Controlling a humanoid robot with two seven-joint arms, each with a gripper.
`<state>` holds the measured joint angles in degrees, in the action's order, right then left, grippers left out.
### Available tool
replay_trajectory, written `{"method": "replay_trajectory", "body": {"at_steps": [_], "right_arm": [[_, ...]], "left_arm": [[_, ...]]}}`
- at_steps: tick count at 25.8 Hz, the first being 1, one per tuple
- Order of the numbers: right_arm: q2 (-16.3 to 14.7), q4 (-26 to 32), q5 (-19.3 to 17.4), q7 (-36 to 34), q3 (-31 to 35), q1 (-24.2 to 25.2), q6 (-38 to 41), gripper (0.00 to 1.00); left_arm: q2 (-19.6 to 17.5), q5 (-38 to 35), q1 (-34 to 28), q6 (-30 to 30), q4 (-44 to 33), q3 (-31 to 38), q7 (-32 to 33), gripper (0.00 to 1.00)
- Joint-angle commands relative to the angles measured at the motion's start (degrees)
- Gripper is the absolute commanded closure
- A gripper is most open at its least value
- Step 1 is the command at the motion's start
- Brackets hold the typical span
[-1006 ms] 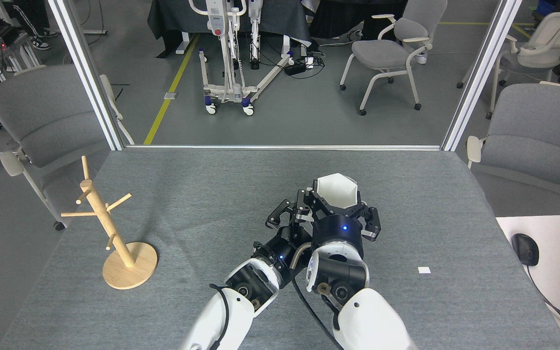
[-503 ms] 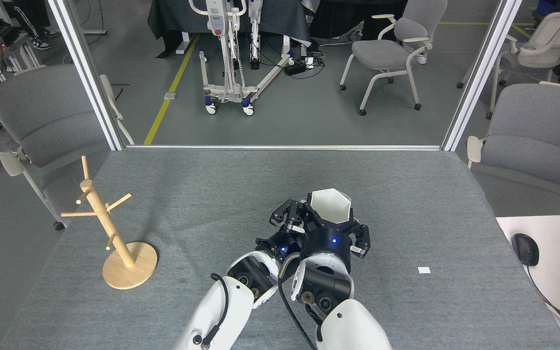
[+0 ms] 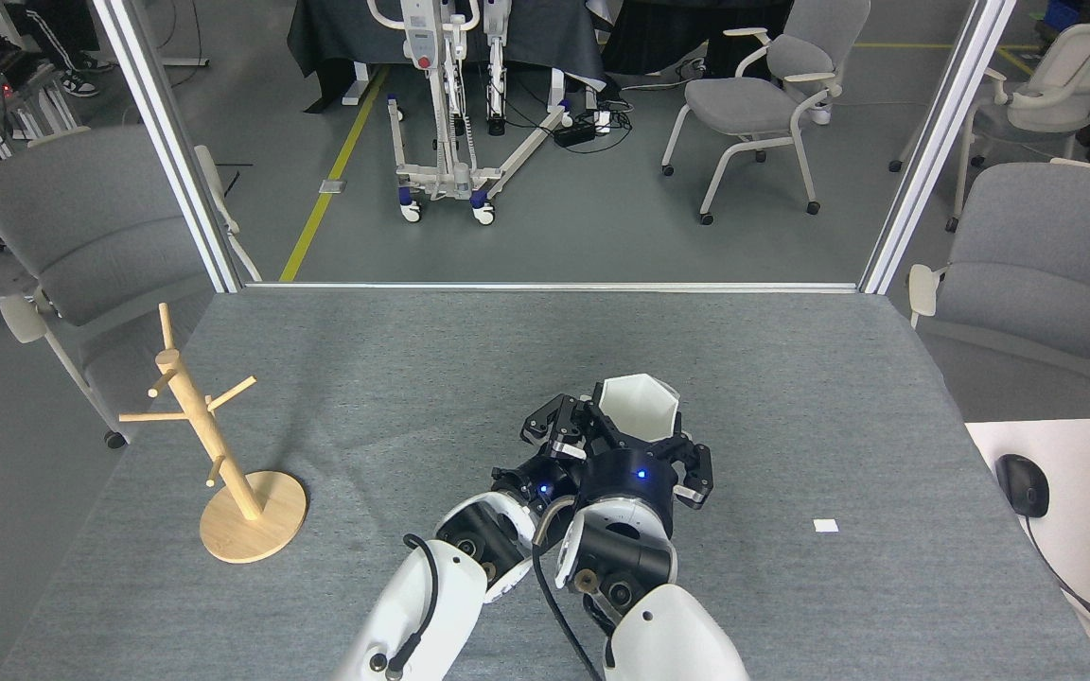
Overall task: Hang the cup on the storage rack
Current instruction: 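Grasp the cup with the left gripper beside the right gripper, then release the cup from the right gripper and withdraw it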
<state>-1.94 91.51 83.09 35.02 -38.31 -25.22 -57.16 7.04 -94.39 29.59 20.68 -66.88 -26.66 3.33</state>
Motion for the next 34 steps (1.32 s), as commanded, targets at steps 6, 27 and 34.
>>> {"method": "replay_trajectory", "body": {"at_steps": [6,27,34], "right_arm": [[1.33,-0.63,0.32,-0.57,-3.18,-0.53,3.9,0.01],[0.8,-0.63,-6.62,-32.91,26.7,0.7,30.53,0.02],[-12.21,-5.73,-12.51,-33.17,47.89,8.43,65.6,0.02]], "left_arm": [[-0.45,-0.01,-0.23,3.75,0.17,0.29,0.09,1.0],[-2.82,-0.27,-6.65,0.67,2.19,1.26,0.27,1.0],[-11.35,-0.18,-21.94,-1.0,-16.26,11.45,0.18,1.0]]}}
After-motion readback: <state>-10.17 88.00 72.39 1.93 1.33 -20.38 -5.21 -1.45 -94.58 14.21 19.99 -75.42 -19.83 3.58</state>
